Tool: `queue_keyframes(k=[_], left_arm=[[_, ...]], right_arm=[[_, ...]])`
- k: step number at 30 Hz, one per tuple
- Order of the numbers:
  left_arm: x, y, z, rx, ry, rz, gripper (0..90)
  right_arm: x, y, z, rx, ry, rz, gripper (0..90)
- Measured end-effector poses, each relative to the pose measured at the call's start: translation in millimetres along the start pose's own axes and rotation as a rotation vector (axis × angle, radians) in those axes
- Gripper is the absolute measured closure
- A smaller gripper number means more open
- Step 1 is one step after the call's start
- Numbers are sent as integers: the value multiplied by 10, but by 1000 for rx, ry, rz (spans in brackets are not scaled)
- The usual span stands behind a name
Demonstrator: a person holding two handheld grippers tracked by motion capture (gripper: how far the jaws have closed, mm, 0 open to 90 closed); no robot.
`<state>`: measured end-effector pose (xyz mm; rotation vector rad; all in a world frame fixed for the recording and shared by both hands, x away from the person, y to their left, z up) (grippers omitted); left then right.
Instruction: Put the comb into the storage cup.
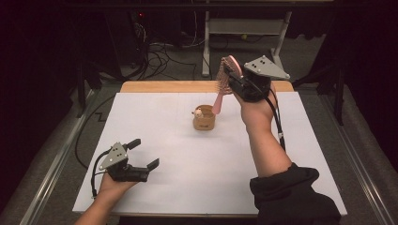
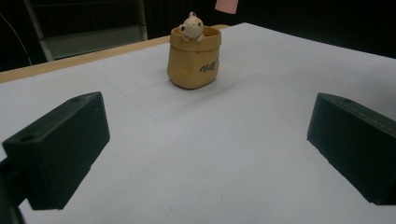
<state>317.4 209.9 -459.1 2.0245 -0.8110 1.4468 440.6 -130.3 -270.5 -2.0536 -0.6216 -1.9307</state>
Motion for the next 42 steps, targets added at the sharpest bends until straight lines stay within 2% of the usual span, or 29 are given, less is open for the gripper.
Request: queue_keyframes(k=[21,42], left_arm=[[-17,-5,7,6,-8,3,0],[-20,7,10,-4,-7,10,0]], right_arm=[[-71,-63,241,-3,-14,4,678],[-316,-204,523,14,-48,10,677]])
Point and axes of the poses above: each handheld gripper's, and its own axes: z roughly forward along the jaws, x roughly out of its top, y roughly to its right, the point moved 3 cm from there along z, roughly forward along the jaws
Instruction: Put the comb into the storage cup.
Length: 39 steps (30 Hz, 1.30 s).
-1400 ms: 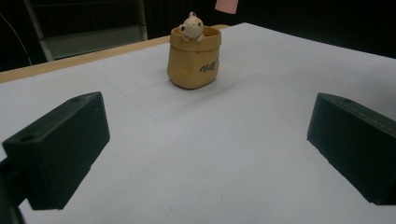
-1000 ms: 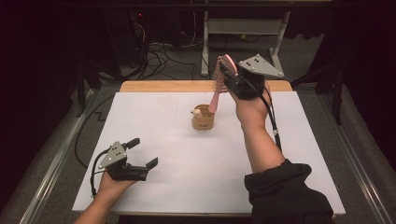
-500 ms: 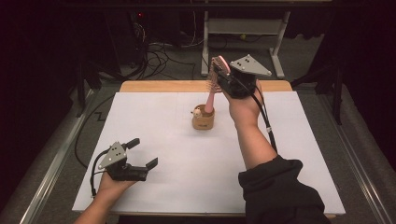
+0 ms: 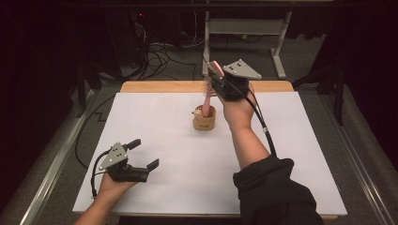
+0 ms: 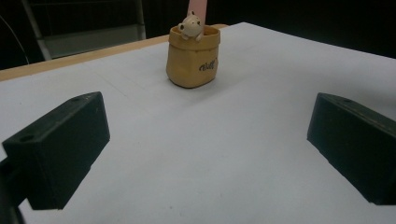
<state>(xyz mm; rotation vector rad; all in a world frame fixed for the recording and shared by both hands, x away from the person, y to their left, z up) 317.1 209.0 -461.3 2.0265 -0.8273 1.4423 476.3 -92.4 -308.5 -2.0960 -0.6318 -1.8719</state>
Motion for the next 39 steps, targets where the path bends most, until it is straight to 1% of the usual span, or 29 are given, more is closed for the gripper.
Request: queue_keyframes(k=[8,10,11,15,18,22,24,27,32,36,39], left_arm=[[0,4,0,-2,-5,-1,0],[0,7,1,-3,-5,1,0],[-1,9,2,-4,-5,1,0],[-1,9,5,-6,-6,2,0],[-3,9,7,-5,-4,0,0],[-4,8,8,-6,-5,1,0],[-2,12,10,-6,-1,-3,0],[-3,14,12,-6,-3,-3,0],[-3,18,18,-7,-3,-3,0],[-3,20,19,-7,-4,-3,0],[-2,19,17,-7,-4,-1,0]], right_arm=[[-90,-45,78,7,-14,9,677],[-123,-52,96,9,-10,11,677],[-143,-58,106,10,-12,22,677],[-234,-57,152,2,-28,29,677],[-285,-60,178,4,-35,45,676],[-334,-76,202,9,-39,51,676],[-353,-80,209,10,-41,51,676],[-374,-89,218,14,-41,66,675],[-384,-112,239,18,-42,57,673],[-387,-121,244,15,-43,60,673],[-414,-120,257,14,-59,61,670]])
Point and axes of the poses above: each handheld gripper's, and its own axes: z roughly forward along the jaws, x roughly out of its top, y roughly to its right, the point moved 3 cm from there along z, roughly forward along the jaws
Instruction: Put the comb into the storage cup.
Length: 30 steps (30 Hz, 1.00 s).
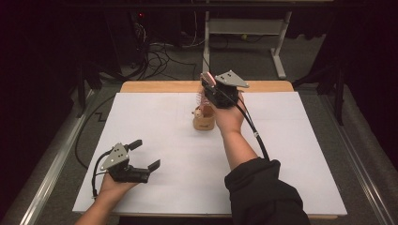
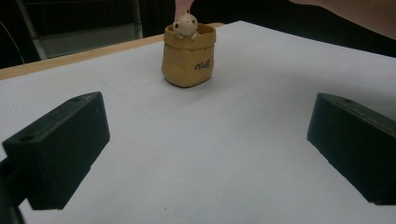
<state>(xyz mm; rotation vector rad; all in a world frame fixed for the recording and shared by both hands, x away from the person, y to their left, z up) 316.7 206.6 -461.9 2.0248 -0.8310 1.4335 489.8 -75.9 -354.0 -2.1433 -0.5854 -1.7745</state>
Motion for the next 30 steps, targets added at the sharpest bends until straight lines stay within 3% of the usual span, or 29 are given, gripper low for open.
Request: queue_keyframes(k=[12,30], left_arm=[[-3,3,2,-3,-6,3,0],[-3,6,1,-6,-6,2,0]], right_arm=[[-40,34,12,9,-17,33,648],[-52,136,-30,-6,-45,25,620]])
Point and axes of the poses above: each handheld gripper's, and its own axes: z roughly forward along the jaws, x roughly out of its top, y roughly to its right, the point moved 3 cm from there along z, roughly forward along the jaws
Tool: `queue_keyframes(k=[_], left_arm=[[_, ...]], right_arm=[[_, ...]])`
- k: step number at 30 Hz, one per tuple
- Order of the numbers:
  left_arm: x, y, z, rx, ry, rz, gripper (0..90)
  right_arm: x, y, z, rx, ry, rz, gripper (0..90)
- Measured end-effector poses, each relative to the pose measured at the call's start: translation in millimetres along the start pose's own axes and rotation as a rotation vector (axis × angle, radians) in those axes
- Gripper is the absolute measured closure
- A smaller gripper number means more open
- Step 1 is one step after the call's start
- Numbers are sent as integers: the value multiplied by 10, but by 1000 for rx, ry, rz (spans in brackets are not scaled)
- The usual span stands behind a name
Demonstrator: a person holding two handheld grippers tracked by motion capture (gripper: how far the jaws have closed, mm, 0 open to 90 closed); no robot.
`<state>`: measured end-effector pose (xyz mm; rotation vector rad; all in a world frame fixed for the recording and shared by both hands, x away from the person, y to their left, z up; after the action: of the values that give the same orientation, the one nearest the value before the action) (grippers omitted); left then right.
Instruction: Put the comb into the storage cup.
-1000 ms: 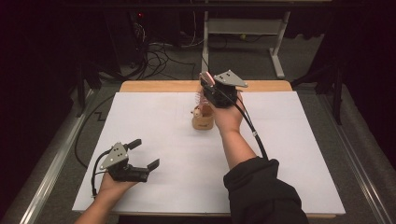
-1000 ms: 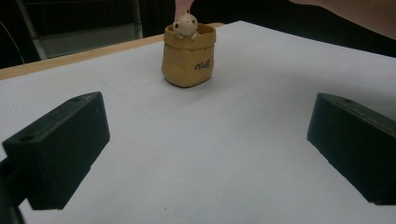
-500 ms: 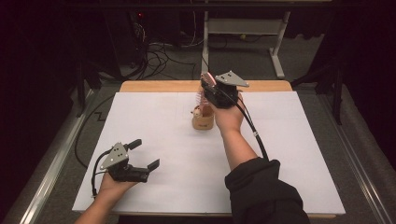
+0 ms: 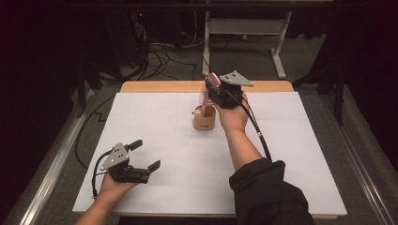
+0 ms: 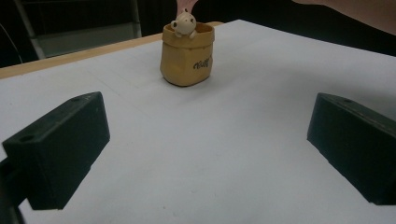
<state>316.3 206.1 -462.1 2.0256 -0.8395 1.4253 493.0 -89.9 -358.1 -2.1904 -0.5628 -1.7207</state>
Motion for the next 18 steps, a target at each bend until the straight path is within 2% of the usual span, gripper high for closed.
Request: queue_keyframes(k=[18], left_arm=[[0,4,0,-2,-3,5,0]], right_arm=[[-42,118,-40,-18,-11,25,574]])
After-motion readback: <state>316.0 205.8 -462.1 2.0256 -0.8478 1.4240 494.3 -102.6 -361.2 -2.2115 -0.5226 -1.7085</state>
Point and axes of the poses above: each handheld gripper's, and its own axes: z roughly forward along the jaws, x roughly out of its top, y roughly to its right, the point moved 3 cm from there along z, roughly forward along the jaws
